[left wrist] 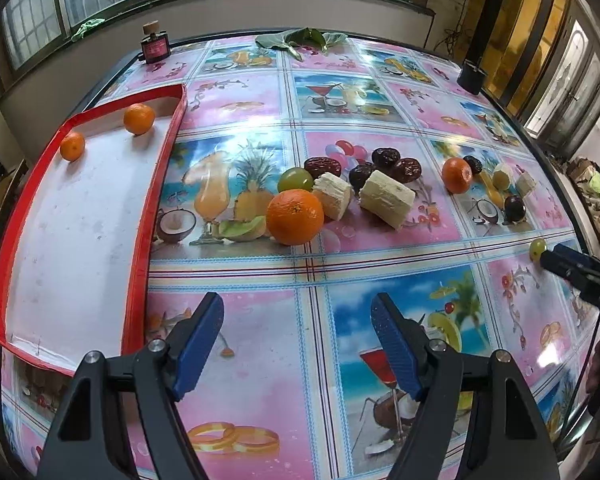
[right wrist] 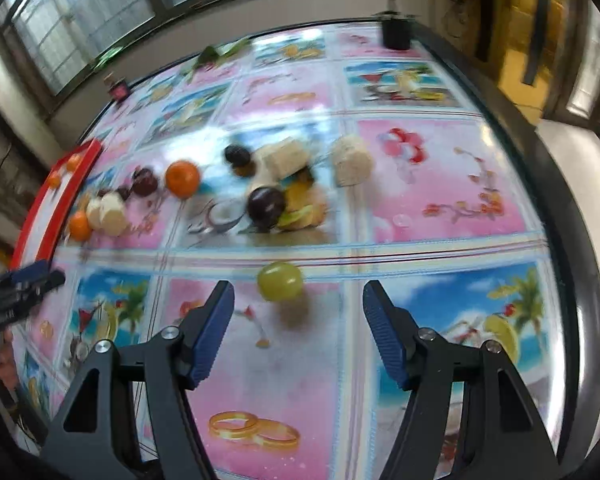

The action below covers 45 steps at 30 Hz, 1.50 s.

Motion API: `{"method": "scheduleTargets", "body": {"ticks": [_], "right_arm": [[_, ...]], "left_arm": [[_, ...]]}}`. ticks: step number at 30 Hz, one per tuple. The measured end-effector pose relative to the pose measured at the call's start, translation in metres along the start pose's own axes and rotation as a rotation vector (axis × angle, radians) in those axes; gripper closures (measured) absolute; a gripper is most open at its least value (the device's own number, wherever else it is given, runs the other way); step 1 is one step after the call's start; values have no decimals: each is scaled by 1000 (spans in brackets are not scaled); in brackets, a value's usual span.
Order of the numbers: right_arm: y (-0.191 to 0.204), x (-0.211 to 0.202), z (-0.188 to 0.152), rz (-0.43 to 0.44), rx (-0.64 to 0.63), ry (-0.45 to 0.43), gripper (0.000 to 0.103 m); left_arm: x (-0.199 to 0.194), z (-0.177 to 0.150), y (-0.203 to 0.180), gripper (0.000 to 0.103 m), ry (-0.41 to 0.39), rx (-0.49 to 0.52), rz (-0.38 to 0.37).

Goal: Organize fruits
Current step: 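Move both grippers back over the fruit on the table, then grasp an orange with the left gripper while the right gripper grasps a green grape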

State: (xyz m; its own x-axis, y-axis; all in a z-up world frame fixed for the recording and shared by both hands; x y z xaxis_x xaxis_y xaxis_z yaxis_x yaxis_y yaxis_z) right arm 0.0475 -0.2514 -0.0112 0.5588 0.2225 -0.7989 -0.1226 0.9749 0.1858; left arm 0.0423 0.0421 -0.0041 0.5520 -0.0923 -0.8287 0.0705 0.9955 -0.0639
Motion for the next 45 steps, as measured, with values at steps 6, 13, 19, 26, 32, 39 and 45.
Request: {"method": "scheduleTargets", "body": {"ticks": [6,13,19,26,32,39,45], "right_arm": [[9,16,4,33,-59,-7,39],[9,19,7,41,-97,7,76],[11,18,5,19,-117,0,76],[11,18,5,17,-110,-4,76],[11,18,5,14,-111,-5,76],[11,16,3,-5,-111,-8,76],[13,11,-3,-16,-112,2,76]], "left_arm": [[4,0,1,27,15,3,4],[7,4,-1,27,14,14,-5],[16,21,-2,27,14,60,-45],[34,42,1,27,26,92,-53],[47,45,5,61,52,75,-53],[43,40,2,67,25,69,-39],[28,20,1,67,38,24,-62]]}}
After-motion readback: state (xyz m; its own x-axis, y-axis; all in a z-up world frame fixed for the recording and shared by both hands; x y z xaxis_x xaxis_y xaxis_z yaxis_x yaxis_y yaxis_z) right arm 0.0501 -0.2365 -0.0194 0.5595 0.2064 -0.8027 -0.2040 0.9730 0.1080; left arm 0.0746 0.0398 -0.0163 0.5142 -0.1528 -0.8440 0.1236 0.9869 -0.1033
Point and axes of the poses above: each gripper's, at about its wrist camera, not at the fingertips, and x roughly the way its jaws point, y to its left, z to its top, the point moved 4 cm from there along x, roughly the way its jaws point, and after that the axes turned 4 degrees about -y, right-handed, at the moved point
